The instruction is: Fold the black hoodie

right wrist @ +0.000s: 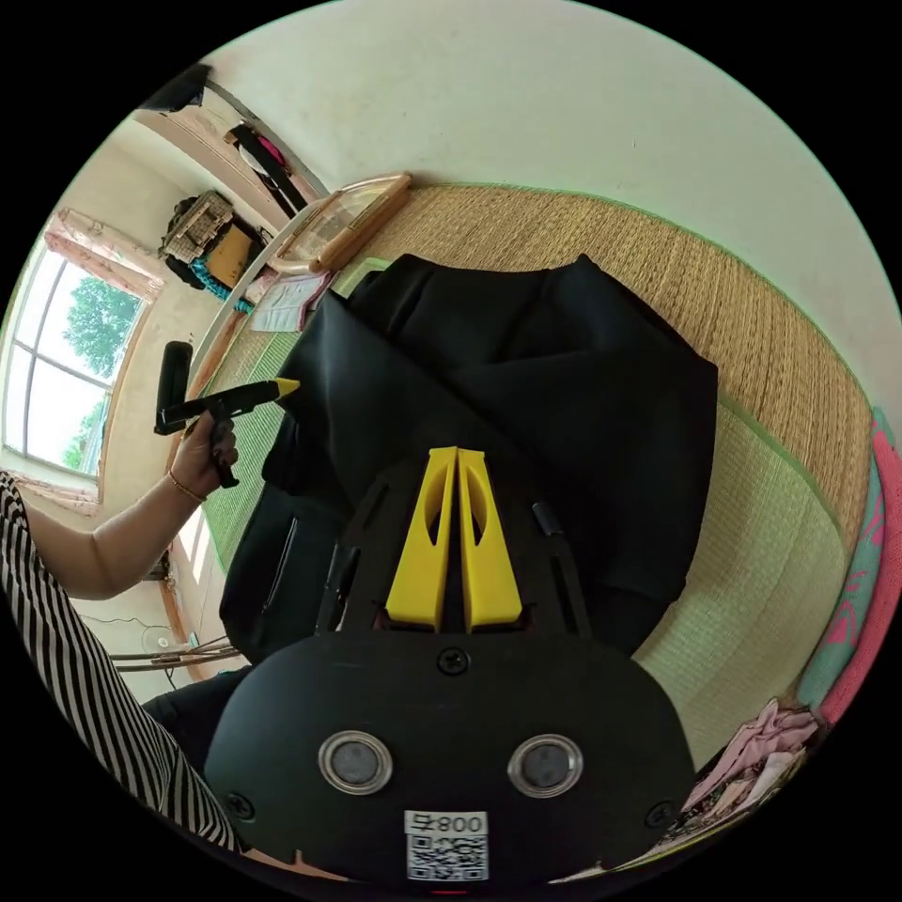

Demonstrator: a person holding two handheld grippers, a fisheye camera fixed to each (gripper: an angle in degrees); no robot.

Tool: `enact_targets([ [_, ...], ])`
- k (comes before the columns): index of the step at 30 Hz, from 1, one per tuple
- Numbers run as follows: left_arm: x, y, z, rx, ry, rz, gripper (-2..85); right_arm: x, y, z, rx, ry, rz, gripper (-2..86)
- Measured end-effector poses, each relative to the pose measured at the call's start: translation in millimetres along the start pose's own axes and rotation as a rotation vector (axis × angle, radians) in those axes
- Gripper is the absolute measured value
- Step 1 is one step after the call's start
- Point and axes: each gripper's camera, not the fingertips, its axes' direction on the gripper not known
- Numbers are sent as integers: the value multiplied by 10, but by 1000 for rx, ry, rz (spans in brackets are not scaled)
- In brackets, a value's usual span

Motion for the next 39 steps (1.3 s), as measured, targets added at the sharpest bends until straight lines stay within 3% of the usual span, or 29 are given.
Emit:
enact_targets([
  [3,-44,-20,233,-69,-9,-42,1,355,417,418,-112,5,52,0],
  [6,39,-35,173,-27,46,-48,2,659,751,387,-43,-92,109,0],
  [13,229,303,111,-74,75,-85,1,1301,1771,125,83,-51,226,0],
  [19,10,452,421,-123,128,-236,2,2033,2294,692,-41,-112,319,1],
  [24,32,505,358,-113,170,-252,8,2101,3029,448,46,-121,326,6],
  [31,-59,1250,104,-316,88,-403,58,2445,5018,535,-15,-295,588,54],
  [39,-314,2090,370,-575,75,-595,93,2359,6621,754,-193,-269,761,89],
])
